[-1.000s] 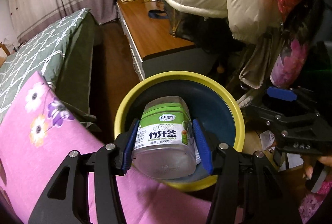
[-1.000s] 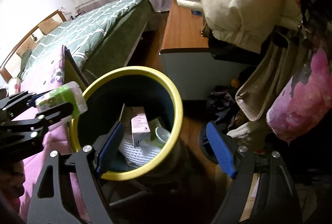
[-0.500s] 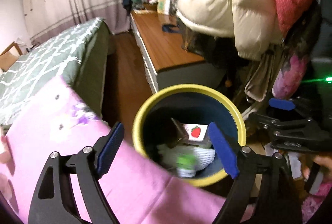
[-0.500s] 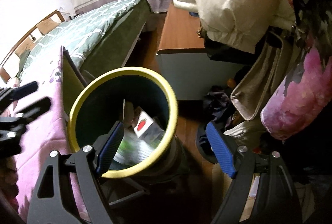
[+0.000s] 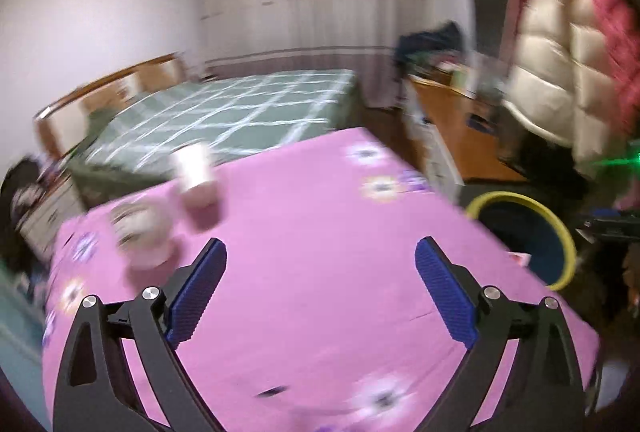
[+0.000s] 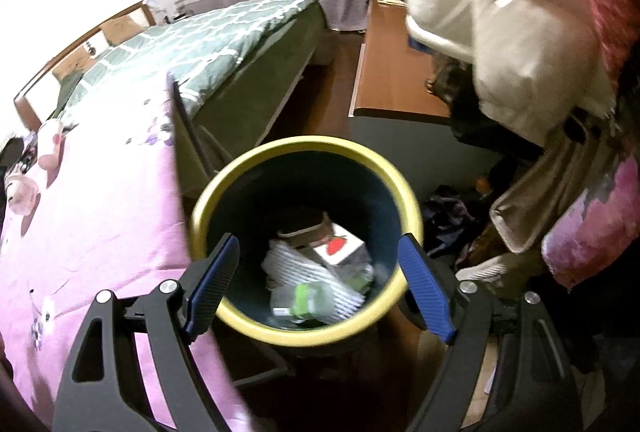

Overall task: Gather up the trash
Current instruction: 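Move the right gripper to the white paper cup and grasp it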

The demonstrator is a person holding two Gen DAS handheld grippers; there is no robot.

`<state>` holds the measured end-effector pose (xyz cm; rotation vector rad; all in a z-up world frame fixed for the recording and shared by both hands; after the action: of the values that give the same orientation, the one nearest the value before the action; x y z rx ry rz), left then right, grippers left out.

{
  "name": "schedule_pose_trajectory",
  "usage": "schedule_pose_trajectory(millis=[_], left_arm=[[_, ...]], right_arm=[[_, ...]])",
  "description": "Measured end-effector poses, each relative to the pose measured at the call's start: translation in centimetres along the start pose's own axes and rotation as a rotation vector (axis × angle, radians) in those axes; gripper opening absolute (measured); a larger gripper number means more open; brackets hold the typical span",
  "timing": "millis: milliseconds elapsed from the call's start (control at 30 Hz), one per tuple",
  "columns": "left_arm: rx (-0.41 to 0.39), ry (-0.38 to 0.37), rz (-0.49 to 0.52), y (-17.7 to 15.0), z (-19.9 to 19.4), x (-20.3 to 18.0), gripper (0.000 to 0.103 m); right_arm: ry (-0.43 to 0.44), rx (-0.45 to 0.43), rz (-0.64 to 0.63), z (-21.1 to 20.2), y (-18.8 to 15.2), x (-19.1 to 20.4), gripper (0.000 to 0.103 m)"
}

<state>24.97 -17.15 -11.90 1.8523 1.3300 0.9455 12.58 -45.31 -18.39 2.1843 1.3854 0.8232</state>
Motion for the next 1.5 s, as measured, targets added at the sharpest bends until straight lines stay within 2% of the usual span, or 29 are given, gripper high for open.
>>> schedule_pose_trajectory(millis=[167,300,400,500,633,800,833,1000,1167,1267,1500], left_arm=[[0.045,0.146,-0.129,-3.1,1.3,10.1,0.094],[0.065,0.251,-0.208,-5.4,2.6,16.5,0.094],[0.09,0.323,-0.252,-7.2,3.7,20.0,0.094],[0.131,0.349,-0.308,-8.3,4.7,22.4,0.094],[0.17,0.37,-0.313,-9.2,5.2,22.4,0.094],[0.179,0.368,-0.312,-9.5,5.5,22.1,0.094],[0.182,0.366,-0.313,-9.5,5.6,22.1,0.094],[0.189,0.351,-0.318,-9.6,5.9,22.0,0.095],[0.193,0.346,-0.314,-9.4,5.7,21.6,0.095],[0.195,0.339,-0.312,-9.4,5.8,21.4,0.095],[0.207,0.314,-0.308,-9.4,6.1,20.7,0.095]], right_arm=[[0.022,0.031,-0.067,1.4,0.3,3.9,0.077],[0.042,0.057,-0.123,2.7,0.5,7.4,0.077],[0.059,0.072,-0.161,3.7,0.9,10.1,0.077],[0.089,0.077,-0.188,4.7,1.6,12.7,0.077],[0.195,0.072,-0.247,6.4,4.1,19.1,0.077],[0.31,0.089,-0.305,8.5,6.7,26.7,0.077],[0.345,0.103,-0.329,9.4,7.3,29.4,0.077],[0.417,0.159,-0.393,13.1,9.4,37.4,0.077],[0.446,0.233,-0.423,18.1,10.5,43.4,0.077],[0.42,0.28,-0.441,21.2,10.9,45.9,0.077],[0.372,0.35,-0.43,25.9,11.1,48.5,0.081]])
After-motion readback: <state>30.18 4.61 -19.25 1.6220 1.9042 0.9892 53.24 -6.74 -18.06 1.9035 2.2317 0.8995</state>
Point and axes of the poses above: each gripper's, at about its wrist camera, not at the fingertips, and z roughly the way its jaws point, x to its left, y to its top, the point moved 9 cm from there along z, roughly the way its jaws point, and after that the axes turned 14 degrees about y, right-handed, at the moved point
